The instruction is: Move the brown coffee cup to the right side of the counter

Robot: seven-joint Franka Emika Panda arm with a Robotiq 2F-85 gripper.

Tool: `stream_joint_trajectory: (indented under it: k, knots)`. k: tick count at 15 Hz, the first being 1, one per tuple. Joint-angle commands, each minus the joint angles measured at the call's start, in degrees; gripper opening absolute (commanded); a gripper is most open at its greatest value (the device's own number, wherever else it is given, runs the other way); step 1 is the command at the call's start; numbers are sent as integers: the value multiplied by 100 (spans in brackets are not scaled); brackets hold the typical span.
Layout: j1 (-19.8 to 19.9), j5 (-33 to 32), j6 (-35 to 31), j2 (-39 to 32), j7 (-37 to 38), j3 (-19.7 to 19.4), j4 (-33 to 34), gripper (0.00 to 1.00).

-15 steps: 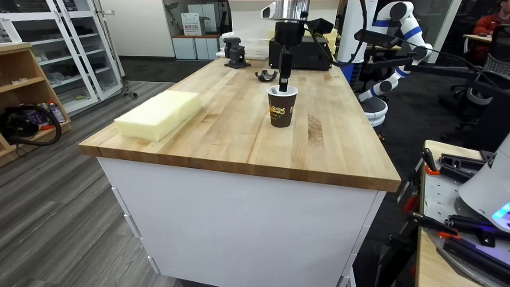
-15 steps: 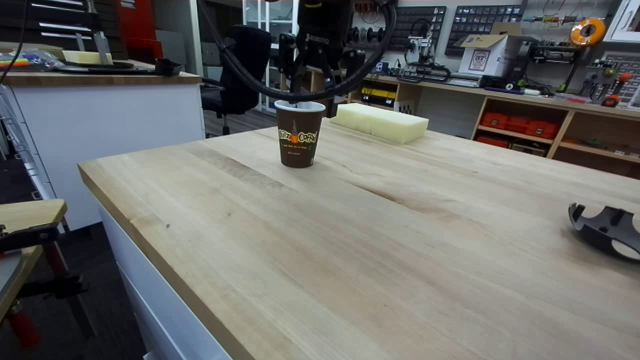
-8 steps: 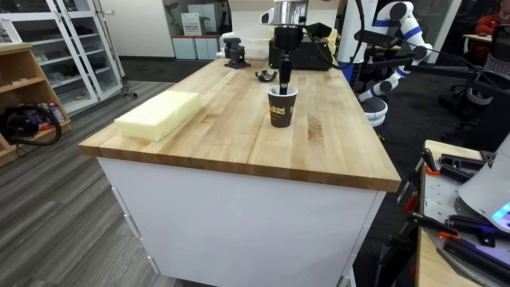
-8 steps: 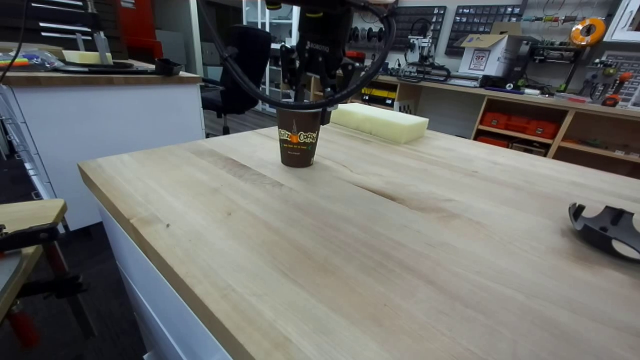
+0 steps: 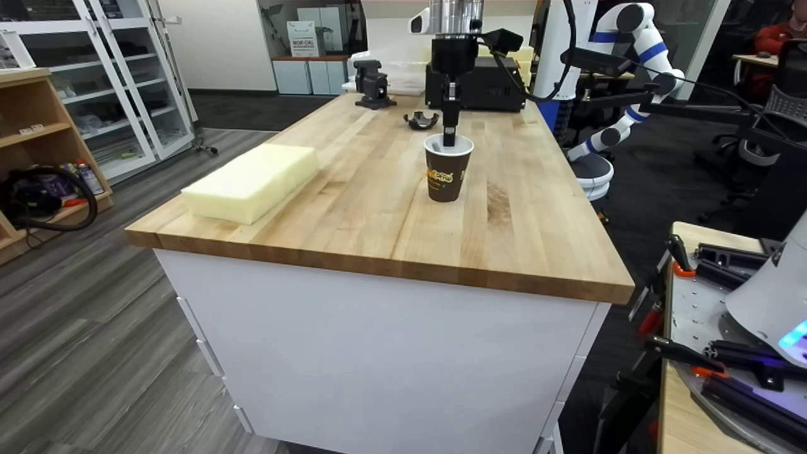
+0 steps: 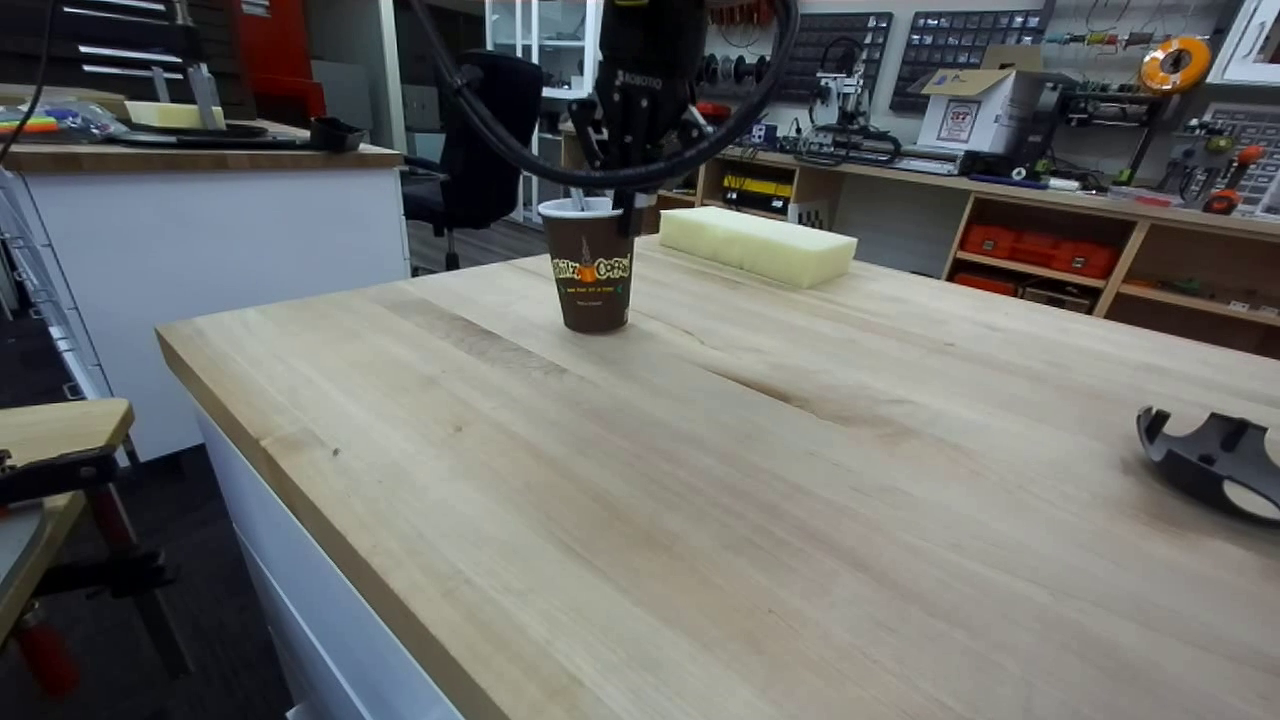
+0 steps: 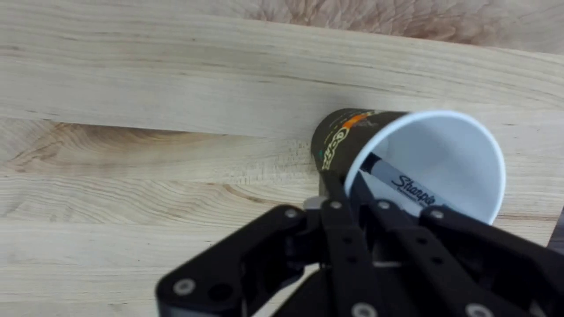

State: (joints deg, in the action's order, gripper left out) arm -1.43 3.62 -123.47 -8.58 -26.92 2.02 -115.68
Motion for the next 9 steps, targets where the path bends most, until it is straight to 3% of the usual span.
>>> stream_joint_trajectory:
  k: [1,9]
  knots:
    - [-10,-313,340,132,407,35,185,0]
    - [107,-272,182,473,651,-67,-24,1]
